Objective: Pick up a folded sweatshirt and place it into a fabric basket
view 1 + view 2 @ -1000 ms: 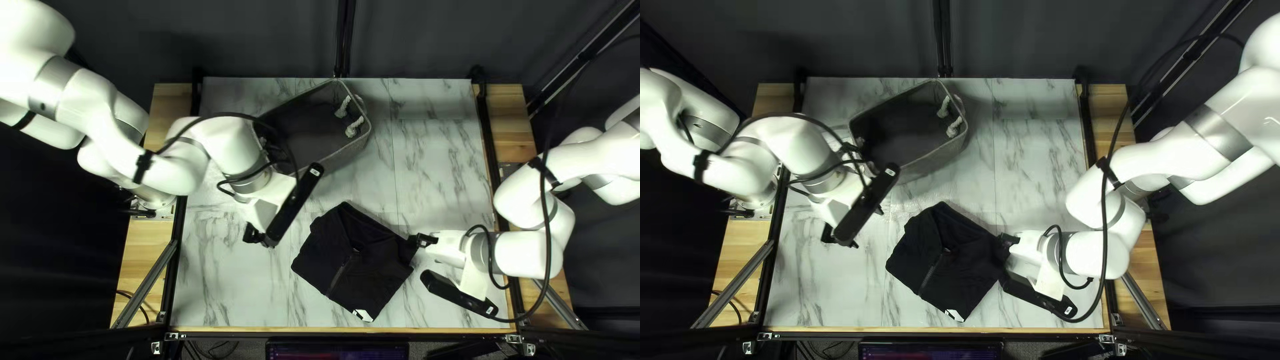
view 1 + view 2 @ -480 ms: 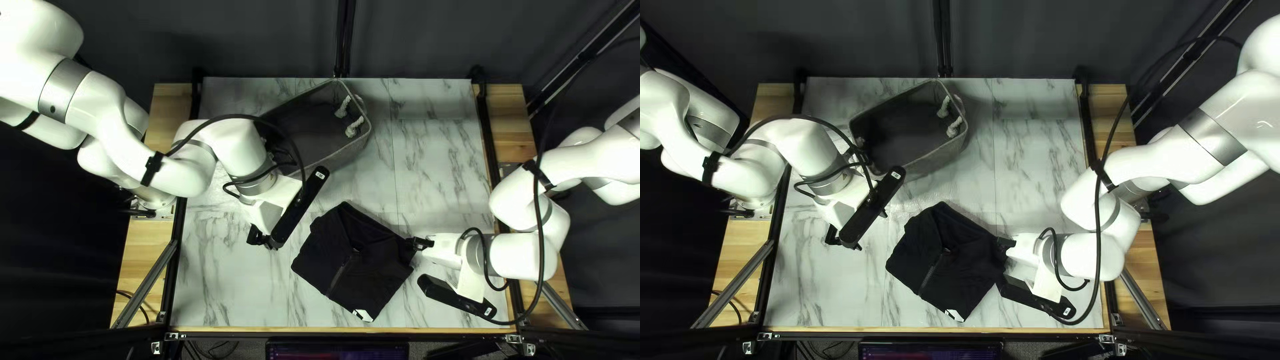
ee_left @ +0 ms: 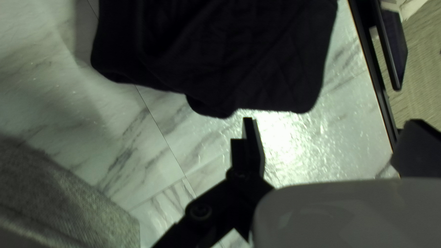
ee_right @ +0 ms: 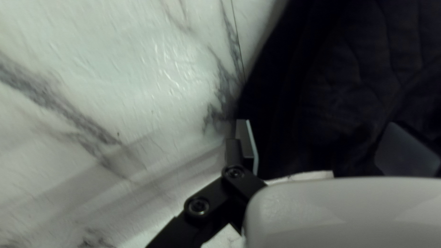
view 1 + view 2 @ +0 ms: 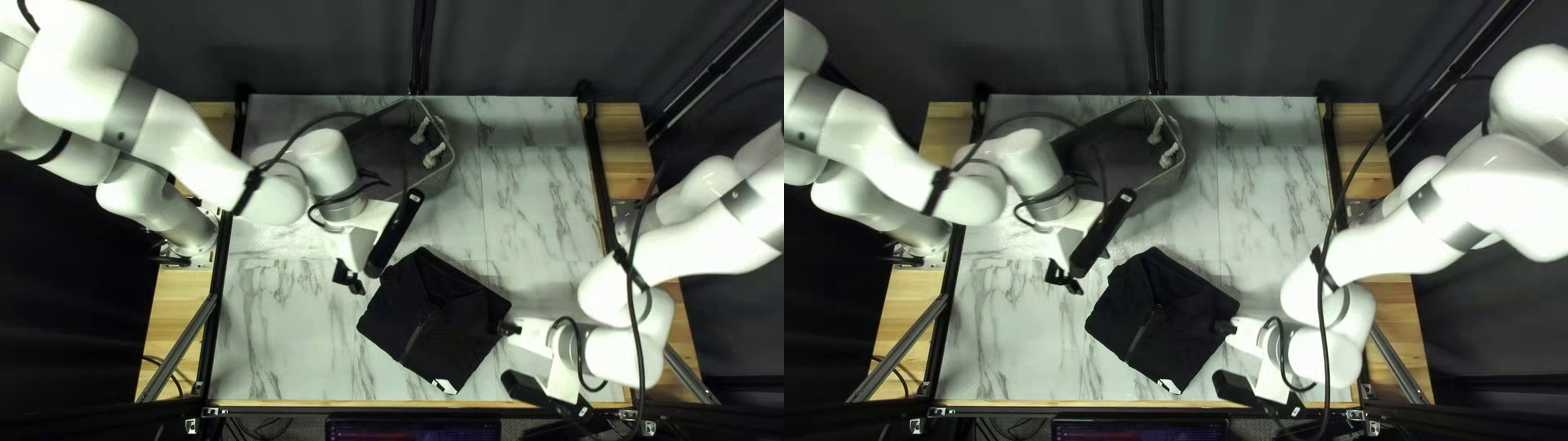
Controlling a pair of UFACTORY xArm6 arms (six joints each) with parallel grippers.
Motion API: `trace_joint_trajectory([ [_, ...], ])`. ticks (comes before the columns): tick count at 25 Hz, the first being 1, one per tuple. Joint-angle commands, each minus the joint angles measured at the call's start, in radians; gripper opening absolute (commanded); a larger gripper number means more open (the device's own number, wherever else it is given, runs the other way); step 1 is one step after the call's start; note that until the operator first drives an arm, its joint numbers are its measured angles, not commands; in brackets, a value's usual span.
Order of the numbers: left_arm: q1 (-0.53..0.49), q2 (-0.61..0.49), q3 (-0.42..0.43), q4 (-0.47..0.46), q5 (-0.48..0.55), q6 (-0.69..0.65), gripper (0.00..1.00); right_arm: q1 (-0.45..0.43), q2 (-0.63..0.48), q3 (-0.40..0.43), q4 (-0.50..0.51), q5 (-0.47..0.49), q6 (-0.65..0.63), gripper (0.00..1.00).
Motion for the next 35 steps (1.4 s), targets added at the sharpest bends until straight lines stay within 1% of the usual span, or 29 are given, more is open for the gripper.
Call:
trace_joint_trajectory([
  [1,0.015,0.007,-0.006,-0.011,0.006,0.021,1.00,0.004,0.003,0.012,-0.036,0.011,0.025,1.00],
  [4,0.020,-0.001,0.001,-0.023,0.008,0.044,1.00,-0.005,-0.002,0.039,-0.097,0.008,0.040,1.00],
  [5,0.020,-0.016,0.013,-0.029,0.006,0.053,1.00,-0.019,0.000,0.052,-0.132,-0.004,0.045,1.00],
  [6,0.020,-0.020,0.017,-0.032,0.004,0.057,1.00,-0.022,0.001,0.055,-0.143,-0.006,0.046,1.00],
  [7,0.018,-0.042,0.038,-0.044,-0.001,0.069,1.00,-0.037,-0.002,0.081,-0.198,-0.031,0.067,1.00],
  [10,0.005,-0.088,0.087,-0.067,-0.026,0.080,1.00,-0.062,-0.018,0.132,-0.293,-0.079,0.091,1.00],
  [13,-0.007,-0.131,0.133,-0.091,-0.051,0.090,1.00,-0.099,-0.059,0.189,-0.349,-0.130,0.054,1.00],
  [18,-0.025,-0.154,0.167,-0.130,-0.085,0.108,1.00,-0.153,-0.109,0.242,-0.376,-0.175,-0.032,1.00],
  [21,-0.031,-0.161,0.178,-0.147,-0.097,0.117,1.00,-0.159,-0.107,0.246,-0.379,-0.183,-0.049,1.00],
  [23,-0.032,-0.170,0.188,-0.158,-0.102,0.124,1.00,-0.161,-0.094,0.230,-0.373,-0.180,-0.065,1.00],
  [30,-0.043,-0.205,0.225,-0.176,-0.121,0.131,1.00,-0.171,-0.016,0.175,-0.407,-0.191,-0.041,1.00],
  [35,-0.045,-0.213,0.241,-0.190,-0.129,0.141,1.00,-0.169,0.005,0.160,-0.408,-0.191,-0.038,1.00],
])
